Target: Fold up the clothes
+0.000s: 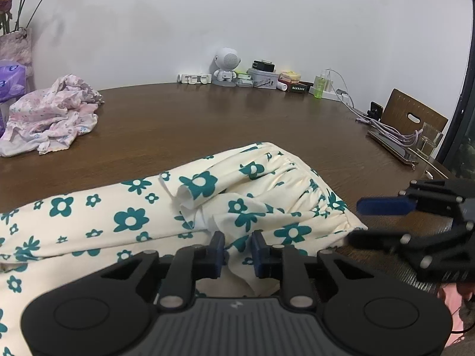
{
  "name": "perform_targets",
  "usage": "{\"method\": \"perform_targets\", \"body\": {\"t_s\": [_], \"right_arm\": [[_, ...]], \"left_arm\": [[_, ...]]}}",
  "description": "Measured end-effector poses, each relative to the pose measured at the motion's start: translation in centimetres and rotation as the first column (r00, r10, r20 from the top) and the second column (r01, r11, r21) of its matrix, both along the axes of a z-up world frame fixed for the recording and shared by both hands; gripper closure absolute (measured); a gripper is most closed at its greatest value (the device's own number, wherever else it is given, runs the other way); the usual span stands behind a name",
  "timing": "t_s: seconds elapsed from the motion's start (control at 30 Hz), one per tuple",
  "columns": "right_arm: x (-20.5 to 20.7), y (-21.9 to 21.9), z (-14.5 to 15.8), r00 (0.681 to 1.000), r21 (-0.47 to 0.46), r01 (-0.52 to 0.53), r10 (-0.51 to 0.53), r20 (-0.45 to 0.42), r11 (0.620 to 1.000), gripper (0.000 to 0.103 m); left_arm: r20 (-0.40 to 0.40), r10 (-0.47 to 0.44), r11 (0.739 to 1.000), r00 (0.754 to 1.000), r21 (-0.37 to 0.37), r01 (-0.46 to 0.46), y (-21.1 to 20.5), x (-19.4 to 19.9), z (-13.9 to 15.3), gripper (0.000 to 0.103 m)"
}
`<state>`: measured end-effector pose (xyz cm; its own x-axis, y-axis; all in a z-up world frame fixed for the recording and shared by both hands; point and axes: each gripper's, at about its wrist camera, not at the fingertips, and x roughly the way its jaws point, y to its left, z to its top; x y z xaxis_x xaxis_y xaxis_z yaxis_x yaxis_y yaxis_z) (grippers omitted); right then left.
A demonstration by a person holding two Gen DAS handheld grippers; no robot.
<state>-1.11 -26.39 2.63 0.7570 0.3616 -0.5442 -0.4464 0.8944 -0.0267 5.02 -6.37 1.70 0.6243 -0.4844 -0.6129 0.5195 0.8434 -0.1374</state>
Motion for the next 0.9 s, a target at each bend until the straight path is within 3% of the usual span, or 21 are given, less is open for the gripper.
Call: {"method": "perform_targets", "body": {"t_s": [0.17, 0.27, 0.3, 0.43, 0.5, 0.57, 0.63, 0.7, 0.73, 0.8, 0.83, 0.9], "right_arm": [[1.4, -2.7, 0.2, 0.994, 0.115, 0.104, -0.099, -0.050, 0.988, 0.064], [2.9, -3.1, -0.5, 0.988, 0.171, 0.135, -0.120, -0.097, 0.976, 0.083], [3.1, -2.8, -0.9, 0.987, 0.157, 0.134, -0.118, -0.105, 0.978, 0.087], [3.7, -1.4, -1.4, 0.989, 0.087, 0.116, -0.107, -0.102, 0.989, 0.087], [3.9, -1.7, -0.8, 0.989, 0.101, 0.110, -0.099, -0.109, 0.989, 0.087], [4.2, -2.1, -0.3, 0.990, 0.148, 0.113, -0.098, -0.104, 0.982, 0.087], [4.5, -2.3, 0.0, 0.991, 0.181, 0.111, -0.095, -0.094, 0.977, 0.087], [4.9, -1.7, -0.1, 0.992, 0.181, 0.109, -0.095, -0.086, 0.977, 0.085], [5.0, -1.4, -0.3, 0.992, 0.175, 0.110, -0.098, -0.078, 0.978, 0.085], [5.0, -0.9, -0.6, 0.993, 0.162, 0.112, -0.103, -0.065, 0.980, 0.084], [5.0, -0.8, -0.6, 0.992, 0.162, 0.117, -0.108, -0.062, 0.980, 0.084], [5.0, -0.8, -0.8, 0.991, 0.171, 0.129, -0.120, -0.062, 0.977, 0.084]], "left_arm": [[-0.002, 0.009, 1.000, 1.000, -0.007, -0.009, 0.1, 0.0, 0.0, 0.084], [-0.005, 0.019, 1.000, 1.000, -0.011, -0.019, 0.4, 0.0, -0.1, 0.084], [-0.004, 0.023, 1.000, 1.000, -0.011, -0.023, 0.5, -0.1, 0.0, 0.084], [0.012, 0.042, 0.999, 0.999, -0.020, -0.042, 1.0, -0.5, 0.5, 0.082], [0.038, 0.033, 0.999, 0.999, -0.035, -0.031, 1.1, -0.9, 1.2, 0.076], [0.046, 0.019, 0.998, 0.999, -0.055, -0.017, 1.2, -0.7, 1.7, 0.060], [0.030, 0.018, 0.998, 0.999, -0.064, -0.016, 1.1, -0.1, 1.7, 0.051], [0.008, 0.013, 0.997, 1.000, -0.077, -0.012, 1.2, 0.8, 1.5, 0.051], [-0.013, 0.004, 0.996, 1.000, -0.092, -0.005, 1.3, 1.2, 1.4, 0.053], [-0.042, -0.026, 0.993, 0.999, -0.118, 0.021, 1.4, 1.8, 1.3, 0.072], [-0.049, -0.042, 0.991, 0.998, -0.125, 0.036, 1.3, 1.9, 1.3, 0.095], [-0.018, -0.043, 0.993, 0.999, -0.107, 0.041, 1.4, 1.4, 1.5, 0.099]]}}
